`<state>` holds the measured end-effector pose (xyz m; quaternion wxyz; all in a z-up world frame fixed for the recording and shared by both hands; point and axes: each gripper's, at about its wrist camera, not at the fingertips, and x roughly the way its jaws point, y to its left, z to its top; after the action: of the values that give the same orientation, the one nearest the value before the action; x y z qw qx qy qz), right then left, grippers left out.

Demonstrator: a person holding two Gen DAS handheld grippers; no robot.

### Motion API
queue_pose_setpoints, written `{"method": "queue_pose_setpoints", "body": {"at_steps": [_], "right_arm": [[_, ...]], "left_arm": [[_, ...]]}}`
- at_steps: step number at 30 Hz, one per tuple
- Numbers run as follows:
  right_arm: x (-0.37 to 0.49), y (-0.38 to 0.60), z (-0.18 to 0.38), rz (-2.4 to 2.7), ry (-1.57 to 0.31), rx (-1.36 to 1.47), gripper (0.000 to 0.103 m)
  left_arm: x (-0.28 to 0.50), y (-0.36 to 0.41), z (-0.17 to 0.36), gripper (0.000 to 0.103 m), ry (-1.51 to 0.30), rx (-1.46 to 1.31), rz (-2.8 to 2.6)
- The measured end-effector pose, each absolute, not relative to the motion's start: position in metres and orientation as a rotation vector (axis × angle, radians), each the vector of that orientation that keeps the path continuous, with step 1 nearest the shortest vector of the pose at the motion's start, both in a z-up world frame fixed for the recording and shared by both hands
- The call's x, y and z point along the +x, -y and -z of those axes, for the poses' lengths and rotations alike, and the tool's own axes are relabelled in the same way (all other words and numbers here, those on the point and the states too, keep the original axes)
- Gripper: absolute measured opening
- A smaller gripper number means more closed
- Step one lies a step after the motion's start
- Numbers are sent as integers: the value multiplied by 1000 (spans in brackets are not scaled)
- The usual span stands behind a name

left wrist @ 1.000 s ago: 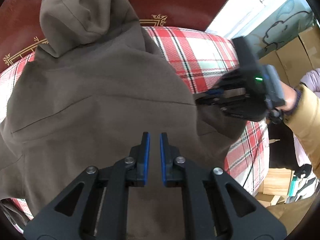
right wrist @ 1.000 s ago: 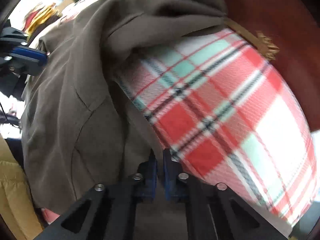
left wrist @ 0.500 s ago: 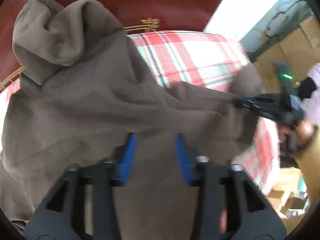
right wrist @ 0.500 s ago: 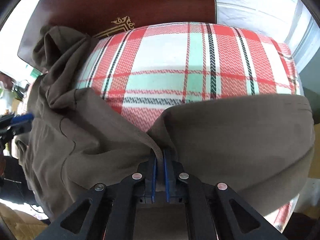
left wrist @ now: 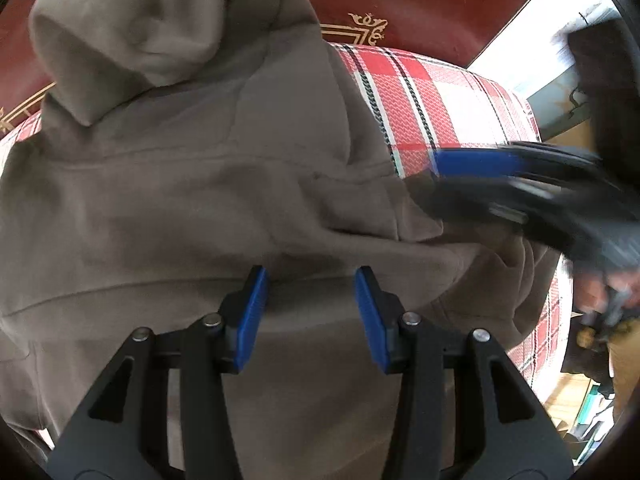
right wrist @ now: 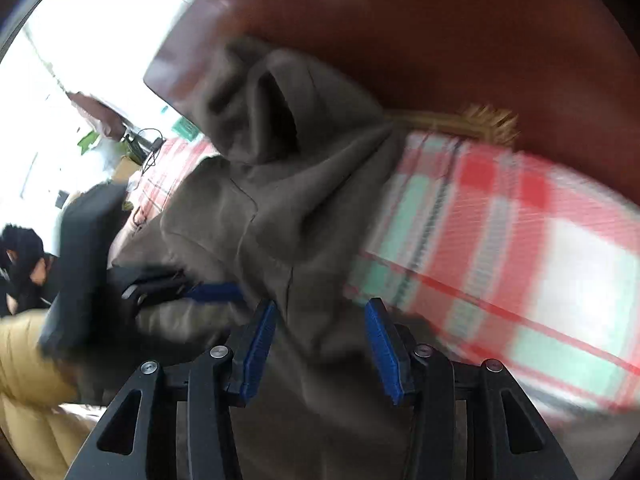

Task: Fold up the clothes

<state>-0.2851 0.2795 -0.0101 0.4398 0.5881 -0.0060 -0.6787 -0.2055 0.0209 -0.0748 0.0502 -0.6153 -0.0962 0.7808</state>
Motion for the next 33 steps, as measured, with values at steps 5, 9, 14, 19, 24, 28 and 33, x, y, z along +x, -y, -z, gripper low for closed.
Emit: {"method": "queue_pose_setpoints", "body": {"at_steps": [5, 9, 14, 19, 24, 28, 33], "right_arm": [[-317, -253, 45, 1558, 110, 1513, 26], [-335, -238, 7, 1654, 15, 1356, 17], [-341, -216, -36, 1750, -141, 1181, 17], [-347, -225, -9, 1811, -164, 1243, 18], [-350, -272, 0, 1866, -93, 1339, 49], [-329, -355, -37, 1959, 163, 1268, 53], [-283, -500, -49, 2128, 533, 1335, 58]], "left_arm": [[-198, -5, 74, 48, 372, -1882, -2380], [-199, 4, 74, 48, 394, -1873, -2394], [-207, 7, 79, 49, 412, -1877, -2391], [-210, 3, 96, 49, 360, -1938, -2367], [-199, 2, 80, 49, 368, -1894, -2398], [-189, -13, 48, 49, 310, -1777, -2431], [-195, -58, 31, 50, 208, -1658, -2369]]}}
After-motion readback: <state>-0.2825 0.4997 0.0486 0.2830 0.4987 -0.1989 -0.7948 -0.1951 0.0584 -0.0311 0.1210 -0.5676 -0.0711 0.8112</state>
